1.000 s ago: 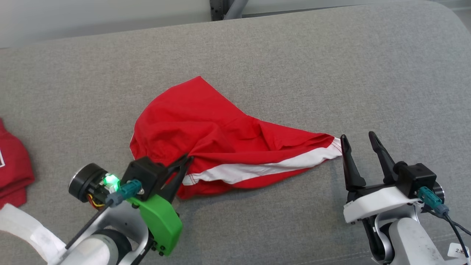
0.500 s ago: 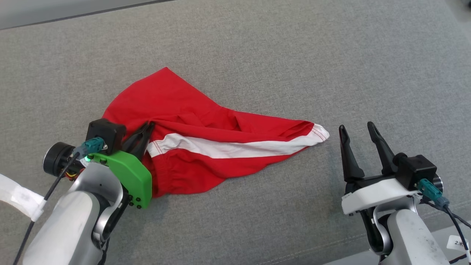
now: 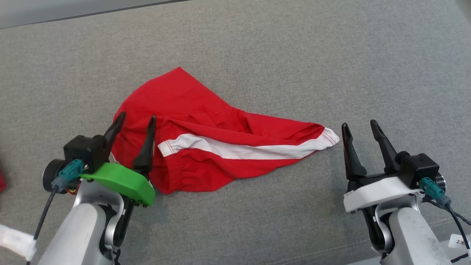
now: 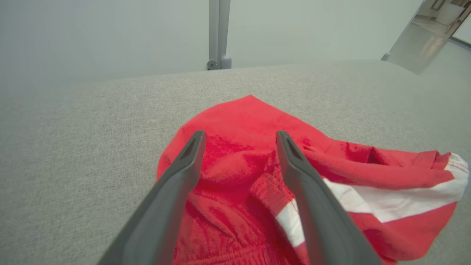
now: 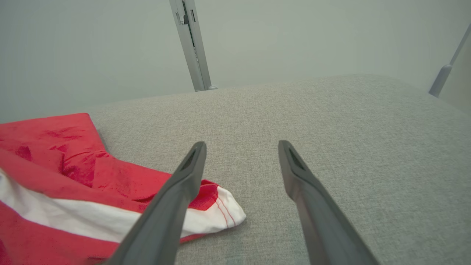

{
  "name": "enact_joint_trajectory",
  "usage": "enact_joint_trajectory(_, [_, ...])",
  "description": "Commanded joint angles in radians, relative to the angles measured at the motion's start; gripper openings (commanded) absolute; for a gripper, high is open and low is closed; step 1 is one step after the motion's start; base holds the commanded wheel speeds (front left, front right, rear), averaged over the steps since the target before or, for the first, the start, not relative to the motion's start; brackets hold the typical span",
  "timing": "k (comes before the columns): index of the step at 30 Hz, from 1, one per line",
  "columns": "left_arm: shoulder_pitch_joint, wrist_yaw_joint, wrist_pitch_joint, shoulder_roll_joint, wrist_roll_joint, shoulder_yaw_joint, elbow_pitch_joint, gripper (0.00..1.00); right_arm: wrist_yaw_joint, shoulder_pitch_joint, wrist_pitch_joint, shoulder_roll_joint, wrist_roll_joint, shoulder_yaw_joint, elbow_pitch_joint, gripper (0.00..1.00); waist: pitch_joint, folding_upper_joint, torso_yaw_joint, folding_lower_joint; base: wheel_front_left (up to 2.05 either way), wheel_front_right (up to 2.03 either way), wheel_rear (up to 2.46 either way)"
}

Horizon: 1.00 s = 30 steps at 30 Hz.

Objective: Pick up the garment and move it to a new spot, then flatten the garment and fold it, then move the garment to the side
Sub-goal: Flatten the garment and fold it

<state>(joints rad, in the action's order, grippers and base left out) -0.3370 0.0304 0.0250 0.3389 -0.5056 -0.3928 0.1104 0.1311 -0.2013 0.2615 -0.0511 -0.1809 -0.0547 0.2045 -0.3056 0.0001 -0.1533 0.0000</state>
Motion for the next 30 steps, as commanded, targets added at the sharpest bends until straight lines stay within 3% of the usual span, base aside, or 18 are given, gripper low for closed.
enact_joint_trajectory(1, [0.016, 0.015, -0.032, -0.005, -0.003, 0.015, -0.012, 1.0, -0.001, -0.012, 0.004, -0.002, 0.005, 0.005, 0.0, 1.0, 0.018, -0.0001, 0.023, 0.0, 0.0, 0.0, 0.0])
enact_joint_trajectory(7, [0.08, 0.094, -0.205, -0.042, 0.005, 0.091, -0.064, 1.0, -0.001, -0.007, 0.004, -0.012, 0.018, 0.015, -0.007, 1.0, 0.049, -0.0001, 0.068, 0.0, 0.0, 0.0, 0.0])
enact_joint_trajectory(12, [0.125, 0.14, -0.266, -0.044, 0.045, 0.131, -0.084, 1.0, -0.001, -0.004, -0.005, -0.019, 0.027, 0.019, -0.013, 1.0, 0.075, -0.0001, 0.093, 0.0, 0.0, 0.0, 0.0])
enact_joint_trajectory(19, [0.209, 0.165, -0.278, -0.024, 0.092, 0.116, -0.101, 1.0, -0.001, 0.02, -0.017, -0.023, 0.028, 0.011, -0.013, 1.0, 0.107, -0.0001, 0.099, 0.0, 0.0, 0.0, 0.0])
enact_joint_trajectory(30, [0.262, 0.159, -0.24, 0.001, 0.098, 0.087, -0.123, 1.0, -0.001, 0.044, -0.029, -0.025, 0.024, 0.012, -0.017, 1.0, 0.128, -0.0001, 0.102, 0.0, 0.0, 0.0, 0.0])
